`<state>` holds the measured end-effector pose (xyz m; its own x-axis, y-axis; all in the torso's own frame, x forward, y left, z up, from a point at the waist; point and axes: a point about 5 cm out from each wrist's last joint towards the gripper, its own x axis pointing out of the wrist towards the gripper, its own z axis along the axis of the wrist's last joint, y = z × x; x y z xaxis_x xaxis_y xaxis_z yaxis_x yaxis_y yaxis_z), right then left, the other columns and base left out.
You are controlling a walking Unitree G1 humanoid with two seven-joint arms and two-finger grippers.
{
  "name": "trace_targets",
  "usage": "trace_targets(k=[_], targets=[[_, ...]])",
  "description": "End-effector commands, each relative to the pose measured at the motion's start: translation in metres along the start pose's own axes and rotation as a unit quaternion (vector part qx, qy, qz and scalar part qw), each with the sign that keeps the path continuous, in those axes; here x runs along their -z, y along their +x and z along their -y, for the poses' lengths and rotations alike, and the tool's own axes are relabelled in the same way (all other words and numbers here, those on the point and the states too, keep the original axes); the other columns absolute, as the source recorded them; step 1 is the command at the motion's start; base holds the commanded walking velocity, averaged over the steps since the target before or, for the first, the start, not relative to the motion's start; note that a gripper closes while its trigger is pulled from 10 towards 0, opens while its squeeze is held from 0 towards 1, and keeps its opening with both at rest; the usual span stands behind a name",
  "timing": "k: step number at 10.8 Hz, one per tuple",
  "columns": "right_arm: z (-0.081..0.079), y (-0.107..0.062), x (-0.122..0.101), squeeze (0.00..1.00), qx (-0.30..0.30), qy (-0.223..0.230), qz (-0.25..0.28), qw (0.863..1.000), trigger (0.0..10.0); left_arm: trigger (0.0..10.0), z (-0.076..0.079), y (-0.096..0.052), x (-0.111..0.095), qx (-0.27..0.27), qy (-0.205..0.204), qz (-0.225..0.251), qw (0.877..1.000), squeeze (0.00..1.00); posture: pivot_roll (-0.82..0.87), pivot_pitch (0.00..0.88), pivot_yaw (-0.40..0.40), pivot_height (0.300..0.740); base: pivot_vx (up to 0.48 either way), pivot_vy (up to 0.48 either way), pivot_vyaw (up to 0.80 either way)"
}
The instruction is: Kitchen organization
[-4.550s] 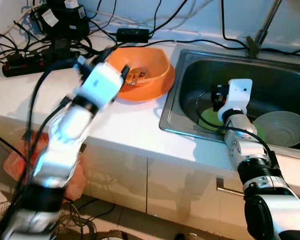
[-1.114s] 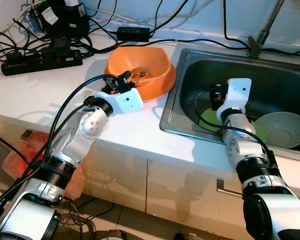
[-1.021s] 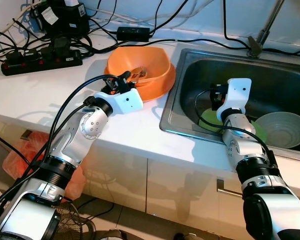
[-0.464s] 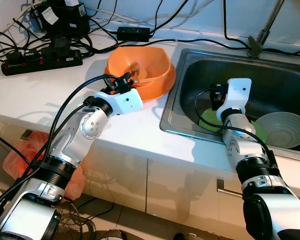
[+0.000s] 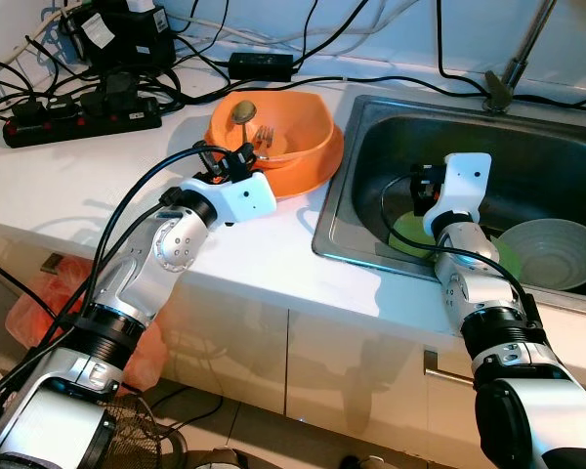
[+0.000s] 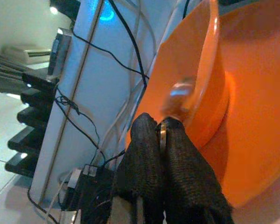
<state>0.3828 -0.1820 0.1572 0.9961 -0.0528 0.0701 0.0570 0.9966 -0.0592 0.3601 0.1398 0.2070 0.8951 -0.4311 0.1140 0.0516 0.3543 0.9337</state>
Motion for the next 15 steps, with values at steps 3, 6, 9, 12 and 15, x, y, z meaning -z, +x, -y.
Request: trace_targets(k=[3, 6, 9, 12, 15], targets=[[0.000, 0.000, 0.004, 0.00, 0.005, 0.010, -0.012, 1.000, 10.0, 0.0, -0.013, 0.001, -0.013, -0.010, 0.018, 0.025, 0.999, 0.00, 0.10, 0.057, 0.011, 0.740, 0.000, 0.000, 0.00], [0.000, 0.000, 0.005, 0.00, 0.004, 0.010, -0.013, 1.000, 10.0, 10.0, -0.025, -0.003, -0.021, -0.023, 0.027, 0.049, 0.998, 0.00, 0.11, 0.057, 0.006, 0.740, 0.000, 0.000, 0.00], [-0.001, 0.000, 0.005, 0.00, 0.004, 0.009, -0.010, 1.000, 10.0, 10.0, -0.052, 0.005, -0.062, -0.100, -0.008, 0.138, 0.985, 0.00, 0.11, 0.053, 0.005, 0.740, 0.000, 0.000, 0.00], [0.002, 0.001, 0.000, 0.00, 0.013, -0.002, 0.006, 1.000, 10.0, 10.0, -0.042, 0.012, -0.116, -0.070, -0.226, 0.239, 0.942, 0.00, 0.10, 0.052, 0.005, 0.740, 0.000, 0.000, 0.00], [0.008, 0.001, -0.010, 0.00, 0.029, -0.034, 0.039, 0.998, 10.0, 10.0, -0.033, 0.015, -0.127, -0.026, -0.406, 0.246, 0.880, 0.00, 0.10, 0.056, 0.006, 0.740, 0.000, 0.000, 0.00]])
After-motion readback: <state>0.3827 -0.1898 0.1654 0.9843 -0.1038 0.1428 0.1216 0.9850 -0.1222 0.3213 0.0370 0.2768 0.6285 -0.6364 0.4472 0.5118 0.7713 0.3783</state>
